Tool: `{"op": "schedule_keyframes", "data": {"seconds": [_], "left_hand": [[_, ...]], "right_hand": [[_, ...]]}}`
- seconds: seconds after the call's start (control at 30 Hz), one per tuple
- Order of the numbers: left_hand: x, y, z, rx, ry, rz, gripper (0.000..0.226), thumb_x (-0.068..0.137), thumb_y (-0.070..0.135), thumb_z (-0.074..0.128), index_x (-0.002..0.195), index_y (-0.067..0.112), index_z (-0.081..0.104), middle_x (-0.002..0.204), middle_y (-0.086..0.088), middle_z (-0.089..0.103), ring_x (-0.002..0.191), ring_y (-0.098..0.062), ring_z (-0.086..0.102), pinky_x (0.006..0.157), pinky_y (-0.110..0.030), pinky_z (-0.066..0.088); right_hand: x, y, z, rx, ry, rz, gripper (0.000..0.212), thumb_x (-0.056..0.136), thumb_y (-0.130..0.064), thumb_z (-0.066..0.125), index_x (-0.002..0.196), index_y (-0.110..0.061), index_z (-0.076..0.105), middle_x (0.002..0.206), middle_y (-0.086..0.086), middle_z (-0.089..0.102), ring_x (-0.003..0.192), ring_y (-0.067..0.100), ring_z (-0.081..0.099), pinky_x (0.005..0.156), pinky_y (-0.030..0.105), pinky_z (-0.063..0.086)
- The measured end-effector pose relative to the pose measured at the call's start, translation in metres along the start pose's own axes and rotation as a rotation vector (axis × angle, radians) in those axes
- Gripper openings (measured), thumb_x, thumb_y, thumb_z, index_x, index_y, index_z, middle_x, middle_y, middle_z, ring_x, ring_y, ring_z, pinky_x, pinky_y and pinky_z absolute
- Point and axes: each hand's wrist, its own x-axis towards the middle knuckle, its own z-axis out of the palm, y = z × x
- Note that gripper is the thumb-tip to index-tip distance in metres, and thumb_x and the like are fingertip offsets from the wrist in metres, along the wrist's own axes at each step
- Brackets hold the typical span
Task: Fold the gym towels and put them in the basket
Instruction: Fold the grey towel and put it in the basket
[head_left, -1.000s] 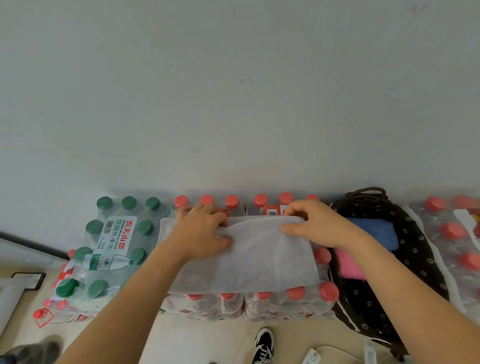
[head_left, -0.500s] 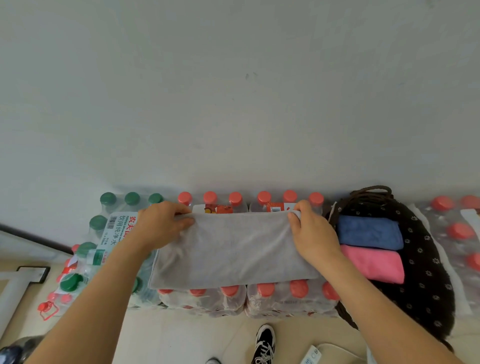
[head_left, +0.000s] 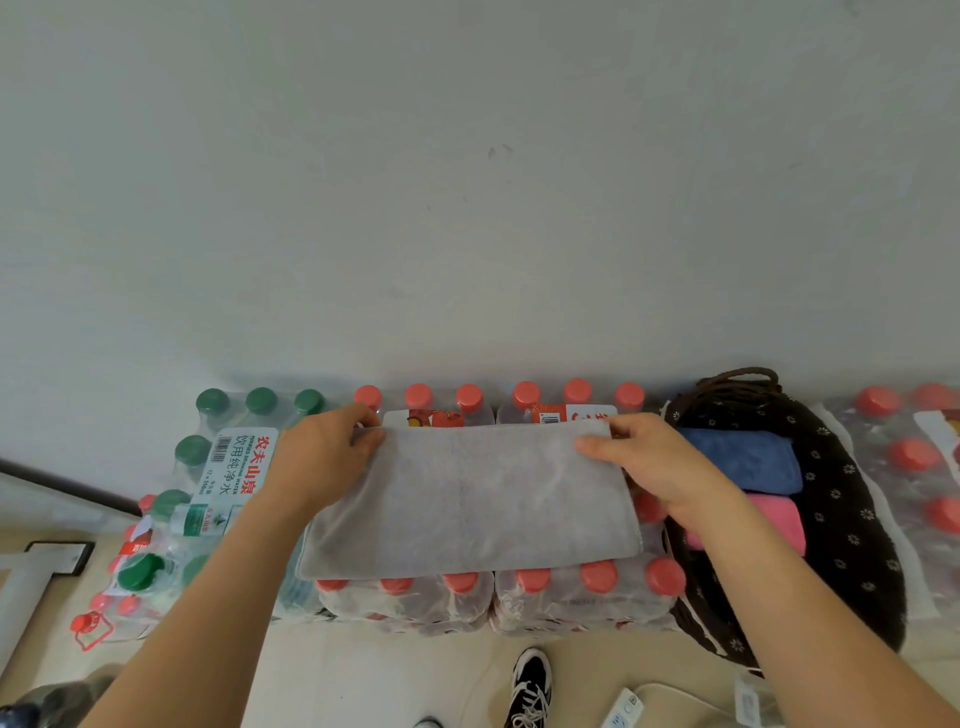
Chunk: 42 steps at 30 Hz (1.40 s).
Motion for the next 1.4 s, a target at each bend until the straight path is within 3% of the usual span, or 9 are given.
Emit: {"op": "schedule_keyframes", "data": {"seconds": [0.1,0.37,0.57,0.7,0.83,0.93,1.07,1.2,1.4], "left_hand": [[-0.004,-0.002,0.001,-0.045,0.009,-0.007,0.016,0.093,0.032,0.055,0.104,0.026,0.065,0.097,0.001,0.067,0.080,-0.018,0.055,0.072,-0.029,0.042],[-0.016,-0.013,0.011,-0.191,0.053,-0.140,0.030,0.088,0.038,0.062,0.112,0.019,0.057,0.107,-0.008,0.056,0.092,-0.025,0.052,0.079,-0.033,0.040],[-0.020,-0.009,0.014,-0.452,0.129,-0.266,0.030,0.089,0.035,0.063,0.107,0.014,0.051,0.094,0.000,0.054,0.089,-0.023,0.050,0.075,-0.033,0.036],[-0.018,-0.004,0.014,-0.539,0.283,-0.193,0.016,0.091,0.025,0.061,0.097,0.014,0.050,0.085,0.007,0.058,0.085,-0.021,0.051,0.073,-0.033,0.035],[-0.017,-0.002,0.019,-0.183,0.384,-0.162,0.030,0.084,0.011,0.061,0.113,0.011,0.053,0.114,-0.018,0.053,0.102,-0.037,0.048,0.083,-0.046,0.039],[-0.018,0.037,0.022,-0.053,0.453,0.122,0.034,0.076,0.004,0.059,0.107,0.015,0.064,0.108,-0.014,0.058,0.096,-0.040,0.052,0.077,-0.048,0.043],[-0.012,0.124,0.044,-0.177,0.137,0.572,0.031,0.081,0.012,0.052,0.108,0.016,0.069,0.108,-0.006,0.064,0.096,-0.031,0.057,0.081,-0.037,0.049],[0.001,0.174,0.055,-0.016,-0.114,0.696,0.053,0.081,0.006,0.047,0.128,0.030,0.055,0.123,-0.003,0.052,0.109,-0.029,0.046,0.089,-0.042,0.043],[0.017,0.199,0.029,0.392,-0.292,0.791,0.044,0.076,0.008,0.050,0.106,0.037,0.059,0.113,0.004,0.050,0.107,-0.021,0.043,0.076,-0.035,0.027]], "right_hand": [[0.005,0.002,0.009,-0.052,0.161,-0.117,0.005,0.089,-0.014,0.065,0.092,-0.016,0.069,0.093,0.006,0.072,0.090,0.023,0.068,0.081,0.038,0.055],[0.010,0.015,0.033,-0.668,0.424,-0.294,0.013,0.095,-0.027,0.051,0.101,-0.019,0.042,0.091,0.004,0.061,0.083,0.030,0.059,0.066,0.037,0.045],[-0.003,0.011,0.026,-0.215,0.339,-0.113,0.044,0.076,-0.015,0.075,0.113,-0.025,0.053,0.103,-0.004,0.059,0.091,0.015,0.058,0.078,0.035,0.051],[-0.024,0.015,0.020,0.004,0.275,-0.095,0.061,0.074,0.000,0.076,0.116,-0.033,0.047,0.098,-0.008,0.058,0.084,0.002,0.057,0.061,0.017,0.044],[-0.036,0.031,0.025,-0.032,0.354,-0.100,0.055,0.079,-0.005,0.072,0.118,-0.031,0.043,0.100,-0.013,0.057,0.087,0.001,0.056,0.068,0.018,0.045],[-0.040,0.041,0.032,-0.222,0.490,-0.106,0.053,0.081,-0.022,0.069,0.127,-0.027,0.042,0.103,-0.001,0.058,0.089,0.012,0.059,0.079,0.033,0.051],[-0.050,0.047,0.041,-0.272,0.540,-0.158,0.045,0.086,-0.030,0.063,0.125,-0.028,0.041,0.098,0.000,0.066,0.086,0.019,0.064,0.077,0.041,0.054],[-0.058,0.058,0.042,-0.301,0.535,-0.166,0.042,0.086,-0.032,0.064,0.123,-0.029,0.044,0.078,-0.007,0.062,0.073,0.016,0.060,0.068,0.039,0.051],[-0.057,0.068,0.049,-0.352,0.515,-0.164,0.039,0.082,-0.031,0.066,0.106,-0.041,0.037,0.093,-0.003,0.060,0.076,0.017,0.060,0.066,0.038,0.051]]}}
